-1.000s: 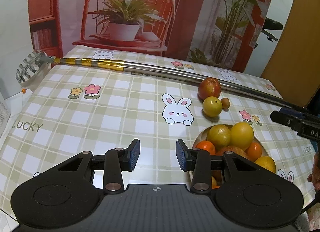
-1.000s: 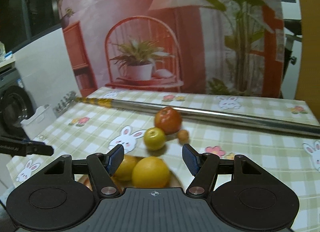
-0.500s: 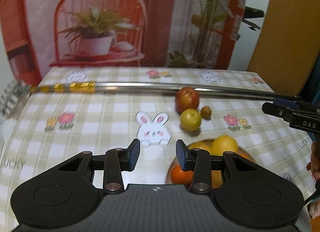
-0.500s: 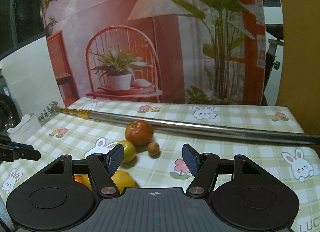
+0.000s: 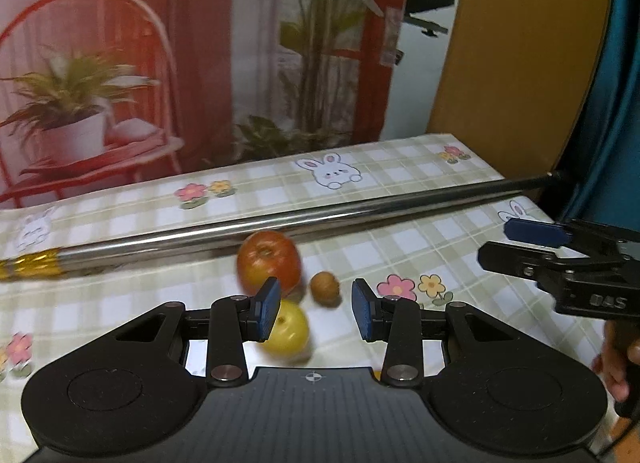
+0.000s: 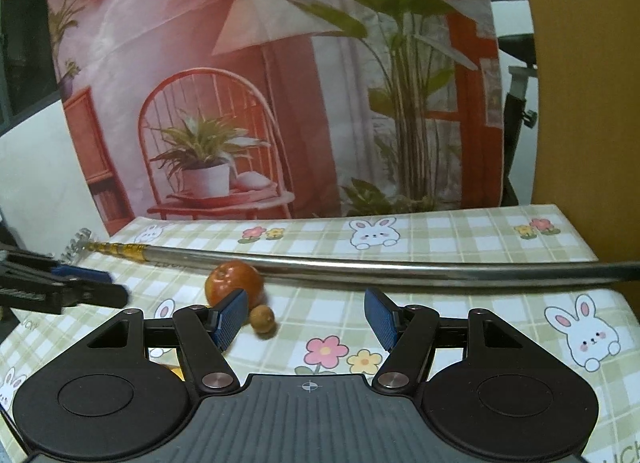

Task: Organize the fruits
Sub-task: 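Move the left gripper to the small brown fruit and grasp it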

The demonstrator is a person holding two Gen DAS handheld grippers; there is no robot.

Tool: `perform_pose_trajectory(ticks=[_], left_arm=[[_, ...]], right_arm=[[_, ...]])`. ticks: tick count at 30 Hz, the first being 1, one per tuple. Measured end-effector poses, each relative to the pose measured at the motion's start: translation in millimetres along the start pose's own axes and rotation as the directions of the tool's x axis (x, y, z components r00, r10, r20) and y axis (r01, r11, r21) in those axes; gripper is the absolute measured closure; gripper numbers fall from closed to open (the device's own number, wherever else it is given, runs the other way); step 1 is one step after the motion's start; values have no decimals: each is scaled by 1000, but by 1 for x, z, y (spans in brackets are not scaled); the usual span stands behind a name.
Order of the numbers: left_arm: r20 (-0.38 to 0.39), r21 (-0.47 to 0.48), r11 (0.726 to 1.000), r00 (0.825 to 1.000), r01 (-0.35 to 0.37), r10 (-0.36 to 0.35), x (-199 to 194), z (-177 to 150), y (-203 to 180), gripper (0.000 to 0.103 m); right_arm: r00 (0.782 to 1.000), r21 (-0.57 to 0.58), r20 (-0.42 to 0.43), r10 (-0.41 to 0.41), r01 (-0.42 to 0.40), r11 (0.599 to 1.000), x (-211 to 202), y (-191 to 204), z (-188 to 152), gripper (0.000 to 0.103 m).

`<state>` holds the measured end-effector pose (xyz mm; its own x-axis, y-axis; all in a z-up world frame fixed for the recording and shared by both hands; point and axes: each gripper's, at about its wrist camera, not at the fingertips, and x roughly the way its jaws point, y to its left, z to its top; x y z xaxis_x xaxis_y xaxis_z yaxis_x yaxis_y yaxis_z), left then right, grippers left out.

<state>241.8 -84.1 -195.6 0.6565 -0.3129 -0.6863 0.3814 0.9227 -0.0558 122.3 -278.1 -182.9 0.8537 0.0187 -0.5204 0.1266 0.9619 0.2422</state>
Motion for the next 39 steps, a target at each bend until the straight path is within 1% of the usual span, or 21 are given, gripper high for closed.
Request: perform_pose_trajectory(ticks=[2,7,9,11,16,19,22,31,35,39], left_arm=[[-24,30,1000,1000,-2,2,16,2,-7,62],[-79,137,990,996,-29,40,49,5,-20,62],[-107,139,990,993,-28,43,60,7,-22,63],[-128,135,991,991,-24,41,70,9,-22,67],[-158,171,984,985,-40,68,88,11,-24,68],[-179,176,983,981,-49,81,95,11,-23,68],[-210,173,983,973,-61,97,101,10,-20,74],[-204,174,983,974,-60,96,103,11,-21,74],[-196,154,987,978,-42,72,96,9,-22,74],[-167,144,989,985,-23,47,79,9,-23,74]], right_arm=[[1000,14,1,-5,5,1000,3,-6,-2,42],[1000,68,10,-14,13,998,5,-25,-10,42],[1000,82,3,-17,17,997,7,-30,-14,42],[1000,102,-9,-16,17,995,10,-36,-19,42],[1000,126,-10,-8,10,992,12,-42,-27,42],[1000,130,-12,-6,8,991,13,-45,-30,42],[1000,135,-14,-2,4,991,14,-46,-32,42],[1000,149,-21,-2,5,989,15,-50,-36,42],[1000,149,-28,3,1,989,15,-48,-37,42],[1000,146,-28,2,2,989,14,-46,-37,42]])
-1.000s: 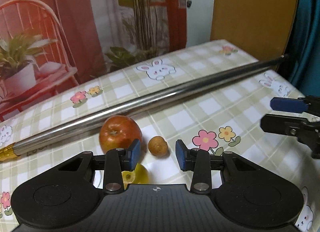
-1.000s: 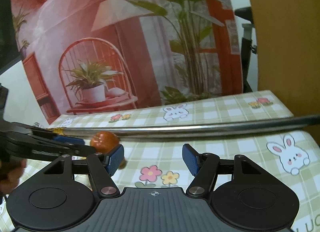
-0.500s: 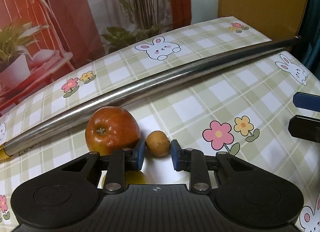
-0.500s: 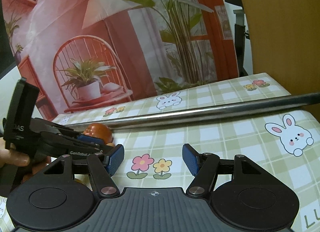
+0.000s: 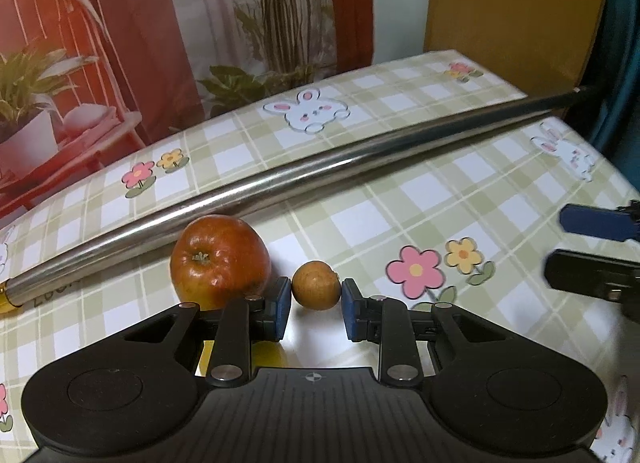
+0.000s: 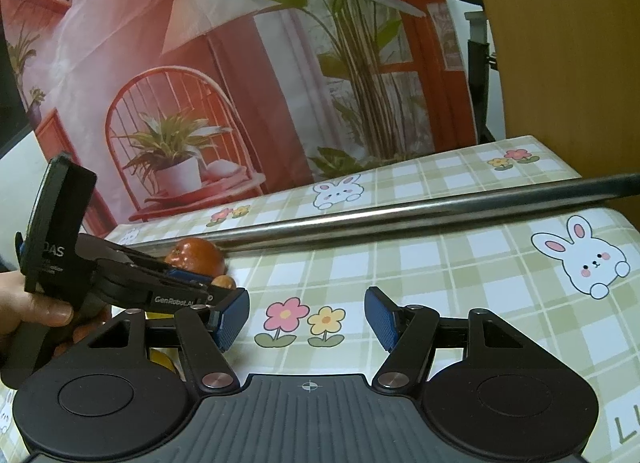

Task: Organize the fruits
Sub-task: 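Move the left gripper to the small brown fruit and grasp it, then lift the brown fruit with left gripper while right gripper grasps a yellow-green apple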

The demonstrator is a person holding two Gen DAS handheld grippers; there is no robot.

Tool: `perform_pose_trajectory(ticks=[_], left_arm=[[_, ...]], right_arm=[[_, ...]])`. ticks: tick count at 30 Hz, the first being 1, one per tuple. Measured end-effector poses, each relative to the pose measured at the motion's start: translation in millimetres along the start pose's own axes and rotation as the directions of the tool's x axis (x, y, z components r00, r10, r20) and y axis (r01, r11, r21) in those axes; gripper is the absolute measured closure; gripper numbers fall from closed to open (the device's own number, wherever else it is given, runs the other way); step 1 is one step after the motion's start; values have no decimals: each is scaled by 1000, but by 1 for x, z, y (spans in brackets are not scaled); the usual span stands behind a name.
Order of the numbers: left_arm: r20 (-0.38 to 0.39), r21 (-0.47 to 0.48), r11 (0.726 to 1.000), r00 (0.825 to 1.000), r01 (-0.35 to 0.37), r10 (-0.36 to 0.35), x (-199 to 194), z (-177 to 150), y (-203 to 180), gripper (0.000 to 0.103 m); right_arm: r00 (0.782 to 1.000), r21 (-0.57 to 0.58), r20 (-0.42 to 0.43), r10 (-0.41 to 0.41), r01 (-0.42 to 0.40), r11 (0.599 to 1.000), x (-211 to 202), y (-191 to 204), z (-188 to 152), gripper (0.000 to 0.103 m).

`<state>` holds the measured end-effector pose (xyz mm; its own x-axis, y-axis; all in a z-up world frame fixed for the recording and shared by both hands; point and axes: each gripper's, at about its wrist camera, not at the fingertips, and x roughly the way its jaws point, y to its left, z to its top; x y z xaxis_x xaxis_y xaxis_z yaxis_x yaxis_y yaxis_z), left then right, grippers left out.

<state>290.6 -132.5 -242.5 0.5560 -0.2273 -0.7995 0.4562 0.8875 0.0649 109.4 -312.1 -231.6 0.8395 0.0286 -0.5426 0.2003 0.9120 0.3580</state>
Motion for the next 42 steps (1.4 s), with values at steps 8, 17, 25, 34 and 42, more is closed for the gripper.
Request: perform_pose_trajectory(ticks=[8,17,25,34,42], left_arm=[[86,-66,997,996,36,-31,-50,-16,14,74],[148,-188,982,988,-5,34,-103,-46,55,74],[169,-246,969,983,-32,75,-137,-75,73,74],[193,-313,949,978,-21,86,-156,-100,88,74],[203,-340,940,977,9,64,-161,-116,90,74]], right_arm=[[1000,-18,-8,10,-10,1000,-2,8,1,42],[998,-87,-39,43,-46,995,5,35,5,42],[983,-183,-120,139,-159,970,34,81,15,42],[954,-298,-247,167,-239,924,88,142,28,49],[929,-324,-368,41,-170,931,126,162,24,54]])
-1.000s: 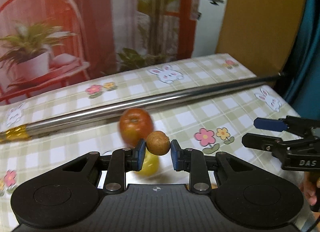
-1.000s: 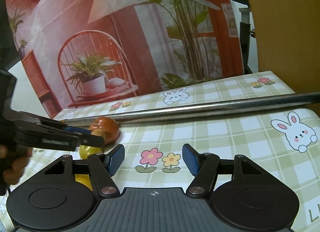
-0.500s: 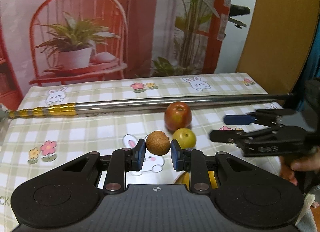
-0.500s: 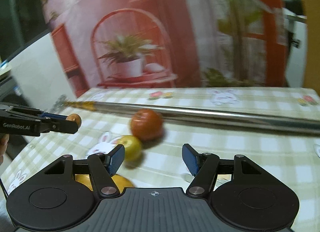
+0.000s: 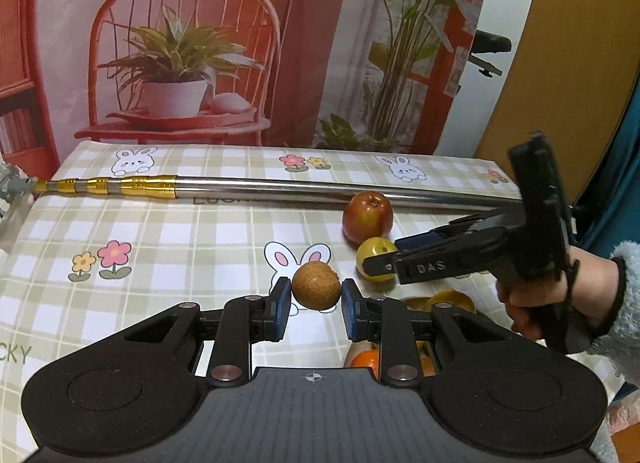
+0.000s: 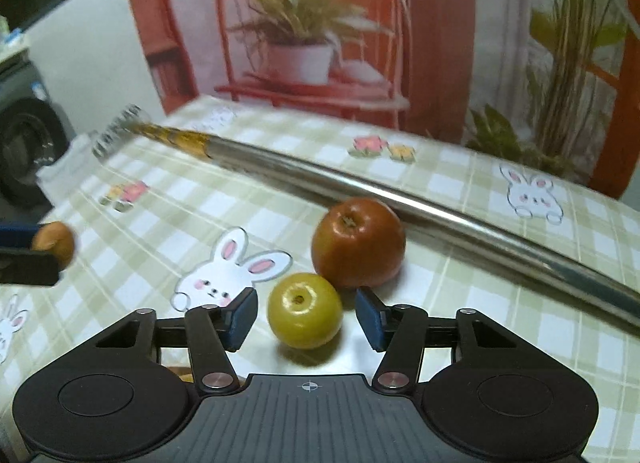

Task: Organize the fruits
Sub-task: 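Lift the brown fruit with left gripper while right gripper grasps a yellow-green apple, then lower the brown fruit onto the plate and open left gripper while right gripper carries the yellow-green apple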

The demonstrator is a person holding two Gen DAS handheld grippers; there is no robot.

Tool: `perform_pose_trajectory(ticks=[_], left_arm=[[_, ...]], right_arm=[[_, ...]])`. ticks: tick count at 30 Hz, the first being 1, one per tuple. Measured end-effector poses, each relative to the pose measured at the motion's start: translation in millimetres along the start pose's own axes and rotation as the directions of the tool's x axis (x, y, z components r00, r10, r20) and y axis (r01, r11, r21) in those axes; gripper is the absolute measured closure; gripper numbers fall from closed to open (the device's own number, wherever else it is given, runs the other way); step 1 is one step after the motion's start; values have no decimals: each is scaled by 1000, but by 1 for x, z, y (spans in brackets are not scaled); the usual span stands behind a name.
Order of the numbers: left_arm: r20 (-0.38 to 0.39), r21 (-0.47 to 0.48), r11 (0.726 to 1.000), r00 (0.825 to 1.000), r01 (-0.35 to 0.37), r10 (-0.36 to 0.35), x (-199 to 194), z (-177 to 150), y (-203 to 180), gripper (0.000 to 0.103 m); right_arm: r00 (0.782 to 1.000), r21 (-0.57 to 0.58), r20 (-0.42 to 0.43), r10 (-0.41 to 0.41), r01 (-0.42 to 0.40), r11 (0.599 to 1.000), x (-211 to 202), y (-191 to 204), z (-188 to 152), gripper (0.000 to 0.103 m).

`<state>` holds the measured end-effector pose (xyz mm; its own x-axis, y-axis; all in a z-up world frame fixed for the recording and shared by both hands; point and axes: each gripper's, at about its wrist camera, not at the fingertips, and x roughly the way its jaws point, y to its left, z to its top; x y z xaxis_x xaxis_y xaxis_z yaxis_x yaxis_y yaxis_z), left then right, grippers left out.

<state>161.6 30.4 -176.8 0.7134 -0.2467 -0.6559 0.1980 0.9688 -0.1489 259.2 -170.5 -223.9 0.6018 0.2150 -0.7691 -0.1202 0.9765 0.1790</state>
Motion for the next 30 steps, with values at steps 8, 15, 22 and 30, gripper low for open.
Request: perform_pose_trajectory(ticks=[8,15,22,30], left_arm=[[6,-7,1000,1000,28,-28,-5,-8,-2,74],[2,4,998,998,55,-56,-6,-11,-7,74],[-21,20,996,996,90,-89,-2,-14,-17,74],[-58,46,991,991,124,-122,9,-19,-33,74]], right_arm=[[998,39,-67,1,1,999,16,-1,1,60],[999,57,-45,5,-3,998,8,-2,-4,60],[997,95,67,35,-41,995,-31,-8,-22,60],[979,147,203,9,-40,988,-82,-18,-64,60]])
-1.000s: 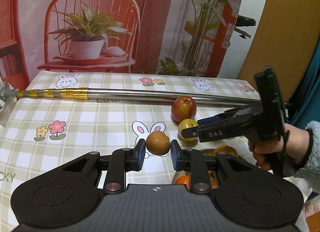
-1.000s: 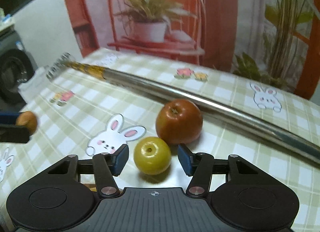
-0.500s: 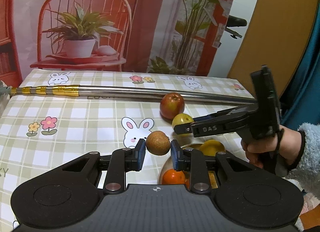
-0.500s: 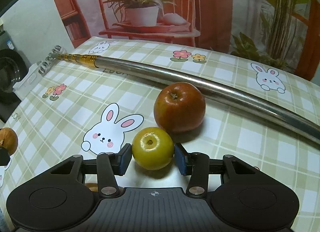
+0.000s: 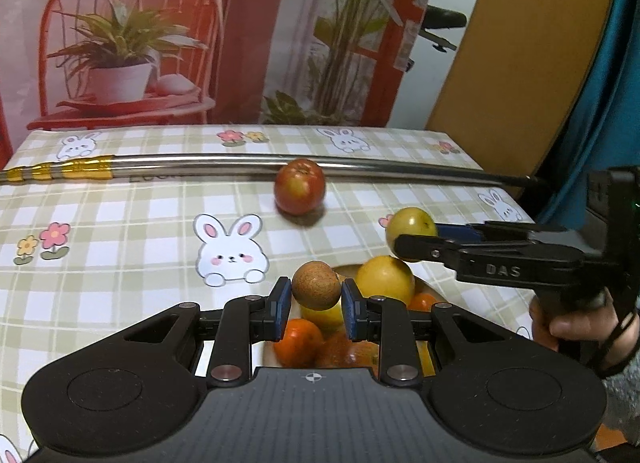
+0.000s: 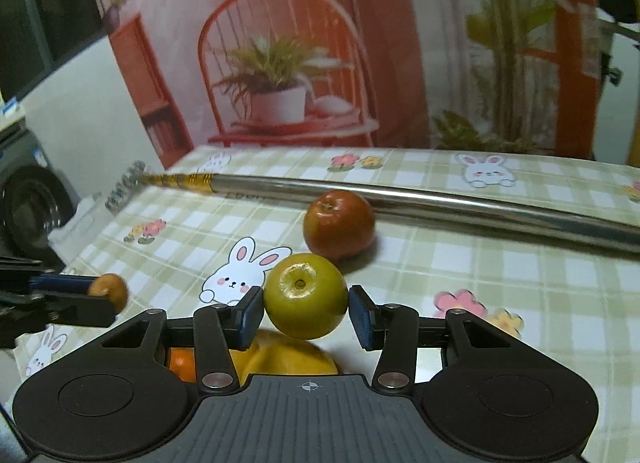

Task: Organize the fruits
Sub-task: 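Lower the brown fruit onto the plate and open left gripper while right gripper carries the yellow-green apple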

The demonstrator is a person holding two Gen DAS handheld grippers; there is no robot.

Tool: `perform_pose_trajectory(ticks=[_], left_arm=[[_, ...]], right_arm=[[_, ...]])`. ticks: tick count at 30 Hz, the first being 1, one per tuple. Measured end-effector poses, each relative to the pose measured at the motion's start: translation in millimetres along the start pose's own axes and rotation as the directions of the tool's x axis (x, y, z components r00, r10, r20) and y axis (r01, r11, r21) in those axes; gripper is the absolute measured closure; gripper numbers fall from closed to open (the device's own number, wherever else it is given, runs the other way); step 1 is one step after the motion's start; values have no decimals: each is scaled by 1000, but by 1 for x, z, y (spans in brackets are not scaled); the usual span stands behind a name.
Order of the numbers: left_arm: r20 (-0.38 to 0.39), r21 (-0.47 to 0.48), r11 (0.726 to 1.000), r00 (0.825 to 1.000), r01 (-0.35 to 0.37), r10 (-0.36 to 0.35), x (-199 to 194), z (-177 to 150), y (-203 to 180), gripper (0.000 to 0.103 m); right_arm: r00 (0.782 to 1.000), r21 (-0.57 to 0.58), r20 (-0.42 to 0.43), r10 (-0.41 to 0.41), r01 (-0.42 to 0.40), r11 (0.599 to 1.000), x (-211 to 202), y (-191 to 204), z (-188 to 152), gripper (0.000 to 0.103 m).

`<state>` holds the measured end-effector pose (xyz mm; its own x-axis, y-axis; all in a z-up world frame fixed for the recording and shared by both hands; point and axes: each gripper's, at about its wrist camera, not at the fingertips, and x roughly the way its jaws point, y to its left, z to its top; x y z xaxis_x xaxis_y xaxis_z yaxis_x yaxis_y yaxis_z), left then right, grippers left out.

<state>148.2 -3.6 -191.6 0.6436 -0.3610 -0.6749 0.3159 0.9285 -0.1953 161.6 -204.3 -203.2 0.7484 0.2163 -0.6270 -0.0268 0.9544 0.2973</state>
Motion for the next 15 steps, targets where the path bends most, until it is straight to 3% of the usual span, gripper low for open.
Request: perform_pose_trajectory(ticks=[6,15], left_arm=[[-25,18,1000,1000,6,-5,7,0,-9,74],[-51,55,997,998,46,-43,20,6,-29,74]], right_arm=[[997,56,66,-39,35,998,-29,-9,-22,60],[994,69,110,-23,15,998,-52,-11,-35,60]])
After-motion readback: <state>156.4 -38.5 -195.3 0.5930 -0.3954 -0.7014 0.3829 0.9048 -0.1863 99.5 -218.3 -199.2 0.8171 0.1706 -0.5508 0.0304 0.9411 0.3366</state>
